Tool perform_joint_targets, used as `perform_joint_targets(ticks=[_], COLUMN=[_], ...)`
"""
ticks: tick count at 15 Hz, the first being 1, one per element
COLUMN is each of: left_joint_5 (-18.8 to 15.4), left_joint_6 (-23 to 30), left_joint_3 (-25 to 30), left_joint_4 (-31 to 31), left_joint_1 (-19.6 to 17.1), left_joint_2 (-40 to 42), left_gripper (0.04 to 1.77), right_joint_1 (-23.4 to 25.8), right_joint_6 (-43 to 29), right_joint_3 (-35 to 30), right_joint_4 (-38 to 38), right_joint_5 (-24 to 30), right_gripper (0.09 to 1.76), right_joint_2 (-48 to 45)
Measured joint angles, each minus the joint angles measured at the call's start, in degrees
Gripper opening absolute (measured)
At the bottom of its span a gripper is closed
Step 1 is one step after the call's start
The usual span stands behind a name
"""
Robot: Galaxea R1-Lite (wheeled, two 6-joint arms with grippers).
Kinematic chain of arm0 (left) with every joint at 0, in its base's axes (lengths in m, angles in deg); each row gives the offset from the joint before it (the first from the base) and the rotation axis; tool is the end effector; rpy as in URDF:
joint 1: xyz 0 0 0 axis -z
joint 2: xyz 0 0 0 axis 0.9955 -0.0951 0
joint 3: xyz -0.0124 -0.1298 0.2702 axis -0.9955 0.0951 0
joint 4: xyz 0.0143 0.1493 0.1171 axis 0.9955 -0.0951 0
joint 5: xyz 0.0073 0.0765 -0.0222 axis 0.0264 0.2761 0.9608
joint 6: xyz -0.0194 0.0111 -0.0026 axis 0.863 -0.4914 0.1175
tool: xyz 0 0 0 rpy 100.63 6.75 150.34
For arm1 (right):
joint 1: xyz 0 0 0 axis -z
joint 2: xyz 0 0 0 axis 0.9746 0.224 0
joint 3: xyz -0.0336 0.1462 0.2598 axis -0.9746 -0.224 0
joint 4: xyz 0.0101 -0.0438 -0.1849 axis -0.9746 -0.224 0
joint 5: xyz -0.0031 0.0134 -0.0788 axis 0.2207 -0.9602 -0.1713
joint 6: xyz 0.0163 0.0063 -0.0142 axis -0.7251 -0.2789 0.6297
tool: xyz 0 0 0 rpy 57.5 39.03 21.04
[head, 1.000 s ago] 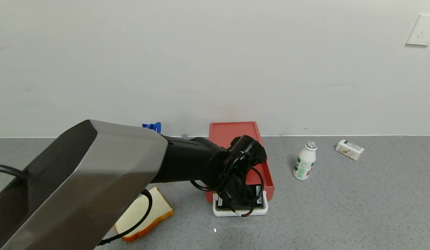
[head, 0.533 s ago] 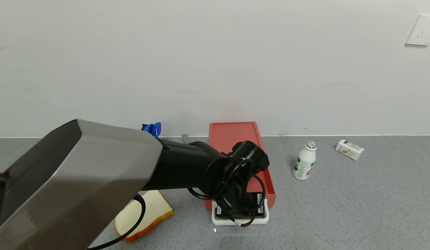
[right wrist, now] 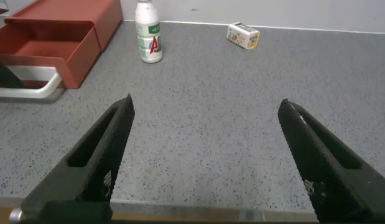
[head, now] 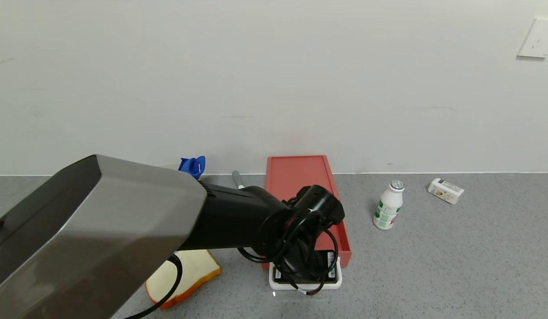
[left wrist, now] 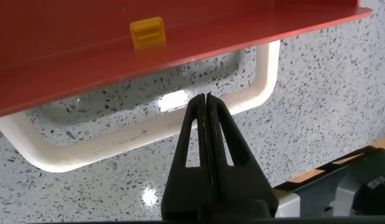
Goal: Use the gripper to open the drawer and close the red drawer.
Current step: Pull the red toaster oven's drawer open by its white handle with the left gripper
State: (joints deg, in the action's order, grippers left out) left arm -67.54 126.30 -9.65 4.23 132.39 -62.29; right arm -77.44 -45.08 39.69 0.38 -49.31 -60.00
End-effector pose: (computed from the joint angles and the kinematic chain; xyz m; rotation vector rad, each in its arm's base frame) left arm 0.2722 -0.3023 0.1004 -0.1529 1.2636 -0.3631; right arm -0.0228 0.0002 0.0757 -0.0027 -0.0037 0.0235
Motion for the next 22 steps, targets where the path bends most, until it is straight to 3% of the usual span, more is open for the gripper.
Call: perform_joint_targets(ticks=[8, 15, 19, 22], left_joint_5=[0.07, 0.99, 1.73, 4.47], left_joint_6=[0.74, 0.83, 0.16, -2.79], left_joint_3=[3.47, 3.23, 2.99, 2.84], left_joint_4=[-0.61, -0.41, -0.96, -1.46], left_joint_1=[1.65, 1.82, 1.82, 1.40], left_joint_2=[2.18, 3.02, 7.77, 14.17], left_gripper=[0.11, 0.11, 0.11, 0.11], right_joint_1=[0.02, 0.00, 0.02, 0.02], right_joint_6=[0.00, 0.06, 0.06, 0.05], right_joint_3=[0.00, 0.00, 0.00, 0.00], right_joint_4=[-0.06, -0.06, -0.06, -0.06], right_joint_5=[-0.02, -0.04, -0.02, -0.02], right_gripper=[1.70, 1.70, 1.70, 1.70], right_joint_2=[0.00, 0.00, 0.00, 0.00])
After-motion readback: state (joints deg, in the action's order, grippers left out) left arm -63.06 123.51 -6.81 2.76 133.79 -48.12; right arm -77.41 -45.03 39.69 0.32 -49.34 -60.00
